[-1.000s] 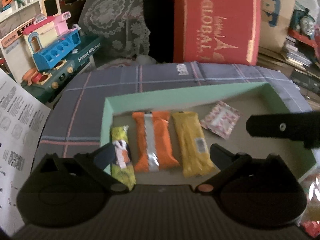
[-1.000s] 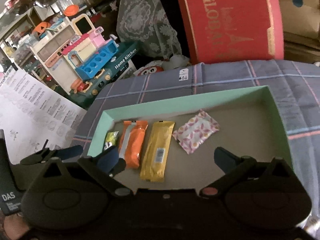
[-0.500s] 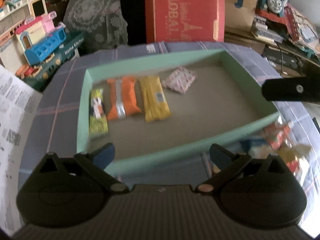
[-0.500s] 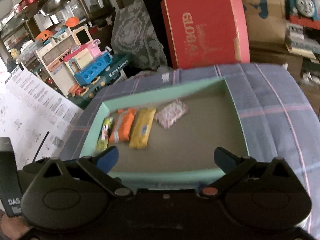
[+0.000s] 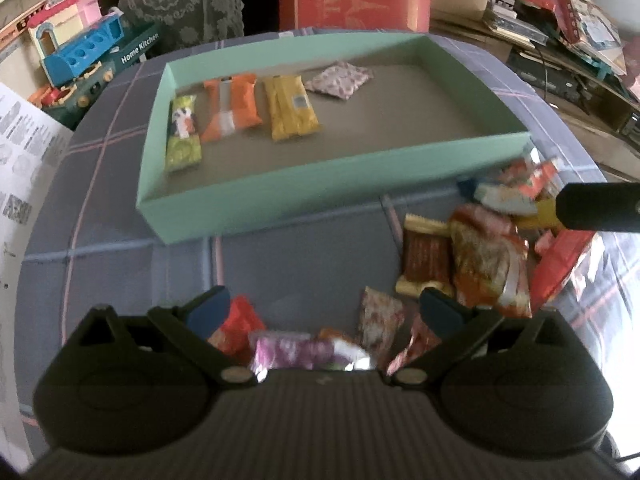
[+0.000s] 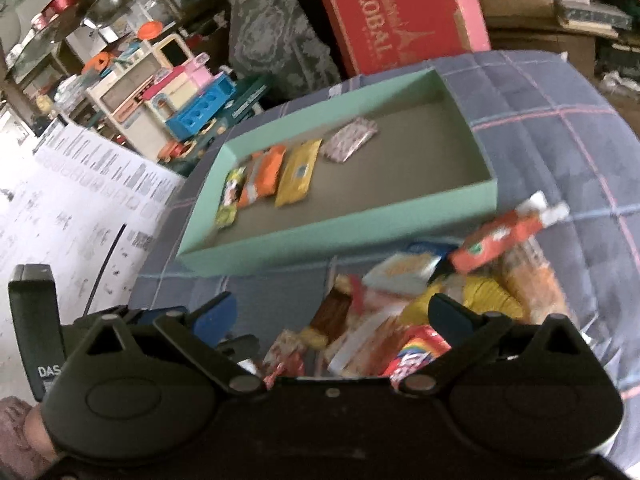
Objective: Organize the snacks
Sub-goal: 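Move both grippers back over the snack pile, then grasp the purple candy bag with the left gripper while the right grasps the red foil packet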
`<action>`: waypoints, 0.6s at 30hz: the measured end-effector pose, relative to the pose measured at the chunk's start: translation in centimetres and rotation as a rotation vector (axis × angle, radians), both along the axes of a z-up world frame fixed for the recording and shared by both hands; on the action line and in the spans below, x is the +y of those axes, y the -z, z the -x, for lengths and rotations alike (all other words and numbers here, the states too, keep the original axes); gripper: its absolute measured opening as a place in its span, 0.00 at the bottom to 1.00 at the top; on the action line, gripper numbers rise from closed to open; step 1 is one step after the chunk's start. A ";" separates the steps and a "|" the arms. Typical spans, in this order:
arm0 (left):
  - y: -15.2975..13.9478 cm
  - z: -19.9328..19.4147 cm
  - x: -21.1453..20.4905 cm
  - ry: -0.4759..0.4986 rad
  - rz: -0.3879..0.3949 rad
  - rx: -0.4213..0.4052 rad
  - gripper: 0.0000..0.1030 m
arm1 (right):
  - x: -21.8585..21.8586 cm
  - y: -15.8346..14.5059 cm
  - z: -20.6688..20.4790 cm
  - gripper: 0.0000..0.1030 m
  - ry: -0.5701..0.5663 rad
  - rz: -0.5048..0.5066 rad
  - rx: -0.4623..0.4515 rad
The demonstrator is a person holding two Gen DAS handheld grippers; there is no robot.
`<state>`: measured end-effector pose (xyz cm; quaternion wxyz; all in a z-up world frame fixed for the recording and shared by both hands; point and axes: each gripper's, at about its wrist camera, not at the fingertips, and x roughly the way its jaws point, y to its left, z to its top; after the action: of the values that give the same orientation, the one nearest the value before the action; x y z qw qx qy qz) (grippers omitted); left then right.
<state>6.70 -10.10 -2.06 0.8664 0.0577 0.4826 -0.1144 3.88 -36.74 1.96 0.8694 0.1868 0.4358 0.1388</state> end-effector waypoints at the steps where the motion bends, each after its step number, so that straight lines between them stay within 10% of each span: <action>1: 0.2 0.4 0.3 0.002 -0.002 0.000 1.00 | 0.3 0.1 0.2 1.00 -0.008 -0.003 0.002; 18: 3.3 3.5 7.1 -0.104 0.081 0.053 1.00 | 7.9 2.3 3.2 0.91 -0.166 0.137 -0.064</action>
<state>3.17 -3.04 -5.32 0.8598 -0.0056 0.5026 -0.0899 0.67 -28.86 -0.35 0.8791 0.0858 0.4303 0.1860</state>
